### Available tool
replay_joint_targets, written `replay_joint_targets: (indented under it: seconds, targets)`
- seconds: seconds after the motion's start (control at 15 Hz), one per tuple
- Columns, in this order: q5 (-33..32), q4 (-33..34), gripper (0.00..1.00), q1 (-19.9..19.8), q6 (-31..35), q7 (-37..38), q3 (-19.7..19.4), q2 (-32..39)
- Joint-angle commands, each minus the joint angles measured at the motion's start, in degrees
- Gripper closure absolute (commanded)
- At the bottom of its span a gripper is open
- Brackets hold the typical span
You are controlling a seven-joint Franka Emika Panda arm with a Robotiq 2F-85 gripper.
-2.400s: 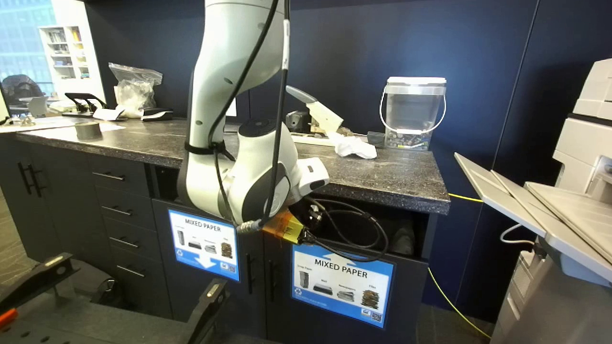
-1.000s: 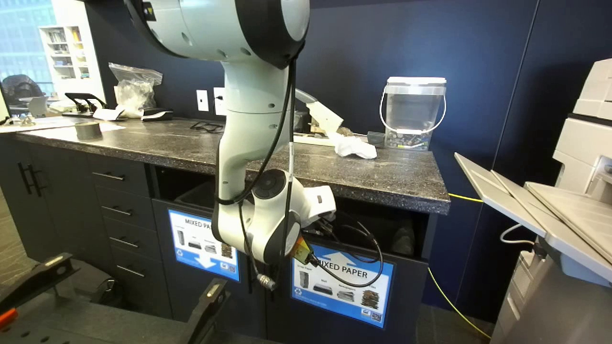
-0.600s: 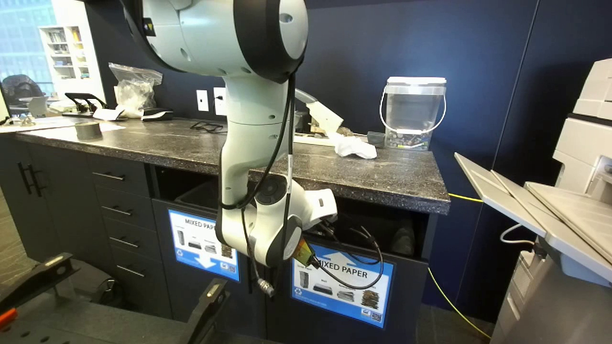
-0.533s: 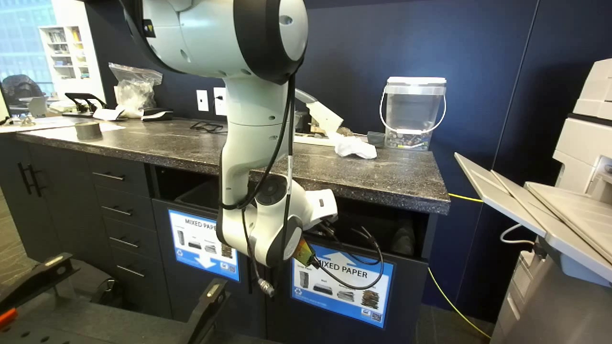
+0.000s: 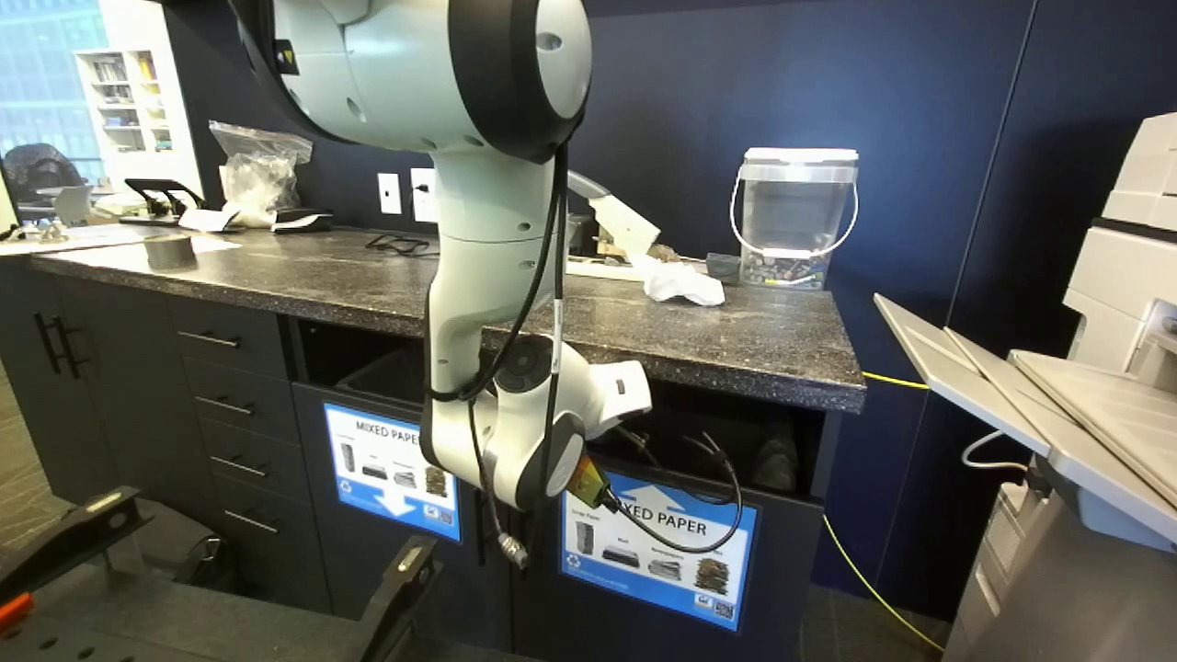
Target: Place the papers on the countertop inside the bin on the right
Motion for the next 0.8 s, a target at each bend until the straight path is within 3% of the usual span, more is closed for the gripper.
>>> replay_joint_targets:
  seconds: [0.0, 0.73]
  targets:
    - [0.4, -1.0, 0.0, 1.3, 0.6, -1.4, -1.4, -1.4]
    - [-3.5, -18.6, 0.0, 6.2, -1.7, -9.9, -5.9, -14.4]
